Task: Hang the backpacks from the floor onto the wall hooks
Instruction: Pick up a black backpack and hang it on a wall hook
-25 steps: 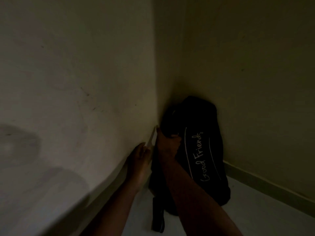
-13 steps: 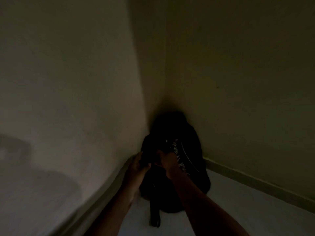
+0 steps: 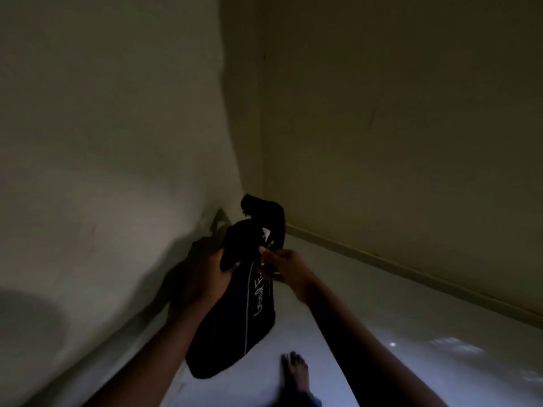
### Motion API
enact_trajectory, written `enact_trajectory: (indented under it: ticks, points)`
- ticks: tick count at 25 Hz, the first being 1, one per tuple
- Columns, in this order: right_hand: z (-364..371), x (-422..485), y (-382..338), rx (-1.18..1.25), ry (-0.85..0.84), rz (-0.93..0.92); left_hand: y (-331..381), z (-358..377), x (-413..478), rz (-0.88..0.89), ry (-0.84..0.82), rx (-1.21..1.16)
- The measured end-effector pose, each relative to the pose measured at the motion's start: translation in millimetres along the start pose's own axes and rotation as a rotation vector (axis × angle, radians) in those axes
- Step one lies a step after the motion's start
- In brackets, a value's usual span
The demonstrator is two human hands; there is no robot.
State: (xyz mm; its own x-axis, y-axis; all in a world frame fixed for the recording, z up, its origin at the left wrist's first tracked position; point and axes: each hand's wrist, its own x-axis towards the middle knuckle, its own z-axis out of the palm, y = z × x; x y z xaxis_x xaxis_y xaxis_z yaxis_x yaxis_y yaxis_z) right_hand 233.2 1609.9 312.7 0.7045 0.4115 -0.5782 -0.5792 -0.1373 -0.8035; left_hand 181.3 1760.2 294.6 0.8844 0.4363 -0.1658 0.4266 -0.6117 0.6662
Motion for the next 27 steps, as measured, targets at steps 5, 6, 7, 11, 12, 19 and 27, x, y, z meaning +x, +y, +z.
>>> enact_trajectory:
  ticks: [5,6,7,11,12,19,27]
  points:
    - [19,-124,-6,-0.011,0.063,-0.066,-6,-65,-85,0.104,-0.130,0.156]
    - [25,-140,-3,-0.096,0.059,-0.120,-10,-71,-99,0.137,-0.145,0.167]
    - [31,-153,0,-0.247,0.060,-0.202,-13,-75,-112,0.190,-0.169,0.169]
    - [41,-181,-1,-1.059,-0.132,-0.601,-14,-83,-143,0.291,-0.266,0.254]
    - [40,-180,-1,-1.188,-0.226,-0.594,-11,-86,-147,0.315,-0.288,0.284]
    - [27,-135,15,-1.742,-0.261,-0.510,-7,-97,-153,0.357,-0.310,0.312]
    - [56,-141,3,-1.298,-0.079,-0.469,15,-78,-143,0.296,-0.315,0.296]
